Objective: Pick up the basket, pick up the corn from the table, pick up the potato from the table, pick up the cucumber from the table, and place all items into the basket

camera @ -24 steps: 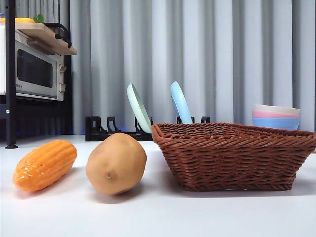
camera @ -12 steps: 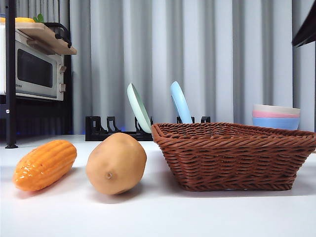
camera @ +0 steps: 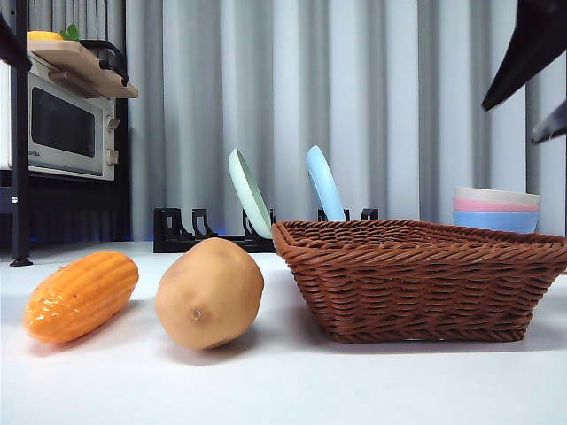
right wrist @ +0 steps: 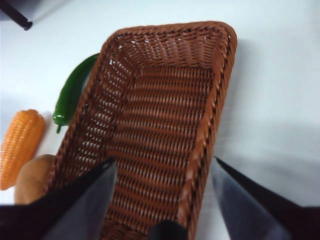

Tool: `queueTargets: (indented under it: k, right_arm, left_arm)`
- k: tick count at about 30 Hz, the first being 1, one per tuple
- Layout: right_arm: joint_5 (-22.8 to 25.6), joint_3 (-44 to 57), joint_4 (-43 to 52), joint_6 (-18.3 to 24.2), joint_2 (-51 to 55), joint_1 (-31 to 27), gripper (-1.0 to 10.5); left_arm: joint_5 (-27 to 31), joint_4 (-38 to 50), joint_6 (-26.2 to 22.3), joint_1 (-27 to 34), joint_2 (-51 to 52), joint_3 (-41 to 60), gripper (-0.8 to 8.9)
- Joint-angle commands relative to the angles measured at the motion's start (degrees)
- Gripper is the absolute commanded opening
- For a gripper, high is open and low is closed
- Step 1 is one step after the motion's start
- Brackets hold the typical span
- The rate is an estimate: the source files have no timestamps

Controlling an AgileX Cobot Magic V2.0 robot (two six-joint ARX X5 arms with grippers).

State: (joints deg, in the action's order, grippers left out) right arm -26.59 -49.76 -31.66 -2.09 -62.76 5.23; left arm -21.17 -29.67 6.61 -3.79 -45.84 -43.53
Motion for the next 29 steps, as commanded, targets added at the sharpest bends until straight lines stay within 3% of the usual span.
queueTargets:
  k: [1,5,15,23,29]
  right_arm:
    - [0.3,-0.2,1.8,0.7,-3.4,0.1,3.5]
    - [3.0,-0.9,3.3,0.7,-10.4,0.1,3.5]
    - [2.4,-5.6,5.4,0.6,-27.4,2.1,3.4]
    - [2.6,-6.9,6.0,0.4,-31.4,3.9,-0.1]
    - [2.6,-8.6,4.3,-3.0,-30.1,3.7,-0.1]
  left_arm:
    - [-0.1,0.5,-0.6,0.0,0.1,0.0,3.79]
    - [-0.1,0.4,-0.4,0.0,0.1,0.0,3.79]
    - [-0.1,0.4,-0.4,0.0,0.1,0.0,3.78]
    - [-0.1,0.4,-0.4,0.0,0.1,0.0,3.77]
    - [-0.4,0.4,0.6,-0.1,-0.2,0.0,3.77]
